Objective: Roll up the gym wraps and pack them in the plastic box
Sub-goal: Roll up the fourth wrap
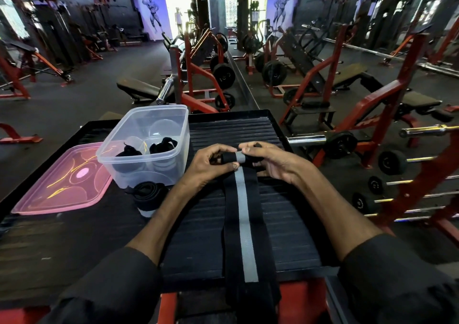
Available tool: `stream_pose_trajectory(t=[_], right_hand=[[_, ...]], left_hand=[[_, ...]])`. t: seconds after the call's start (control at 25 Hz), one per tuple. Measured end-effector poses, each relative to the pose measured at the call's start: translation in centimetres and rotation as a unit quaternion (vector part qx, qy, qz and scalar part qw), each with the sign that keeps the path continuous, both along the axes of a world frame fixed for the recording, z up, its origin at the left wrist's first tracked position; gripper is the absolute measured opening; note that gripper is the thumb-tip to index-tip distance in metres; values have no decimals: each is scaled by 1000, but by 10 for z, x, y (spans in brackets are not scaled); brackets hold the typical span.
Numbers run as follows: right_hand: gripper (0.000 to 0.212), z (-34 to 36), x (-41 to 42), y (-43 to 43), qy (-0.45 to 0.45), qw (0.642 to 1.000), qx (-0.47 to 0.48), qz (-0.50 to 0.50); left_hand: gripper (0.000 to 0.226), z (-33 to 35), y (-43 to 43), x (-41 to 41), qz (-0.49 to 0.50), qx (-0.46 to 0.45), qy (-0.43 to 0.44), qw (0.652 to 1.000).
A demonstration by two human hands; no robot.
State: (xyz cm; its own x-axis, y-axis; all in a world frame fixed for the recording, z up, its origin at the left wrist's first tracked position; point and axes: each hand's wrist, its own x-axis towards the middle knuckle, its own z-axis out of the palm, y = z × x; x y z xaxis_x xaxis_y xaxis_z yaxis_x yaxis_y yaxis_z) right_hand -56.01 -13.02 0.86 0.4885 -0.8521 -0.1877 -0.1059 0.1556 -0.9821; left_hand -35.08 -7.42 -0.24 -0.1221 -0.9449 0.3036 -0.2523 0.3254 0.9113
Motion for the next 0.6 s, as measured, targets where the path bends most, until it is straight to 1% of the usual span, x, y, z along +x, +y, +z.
stream_pose_trajectory(t=[0.08, 0.16, 0.24, 0.32, 0.4, 0.48, 0.6], right_hand=[[43, -3, -1, 3, 30, 999, 1, 37], [40, -2, -3, 9, 41, 998, -19, 45], [40, -2, -5, 16, 31, 998, -45, 15], [36, -2, -6, 23, 11, 996, -81, -18], [32, -2, -8, 31, -6, 993, -113, -35], [32, -2, -8, 38, -22, 990, -134, -36], [38, -3, -6, 48, -30, 987, -151, -46]], left_hand=[[35, 1, 4, 1, 5, 9, 13, 1000], [39, 0, 6, 1, -1, 18, 26, 1000], [38, 0, 9, -1, -11, 34, 43, 998], [33, 2, 14, -2, -25, 86, 58, 994], [33, 2, 19, -2, -34, 140, 54, 988], [35, -1, 22, -2, -28, 138, 46, 989], [34, -7, 27, -3, -19, 87, 43, 995]])
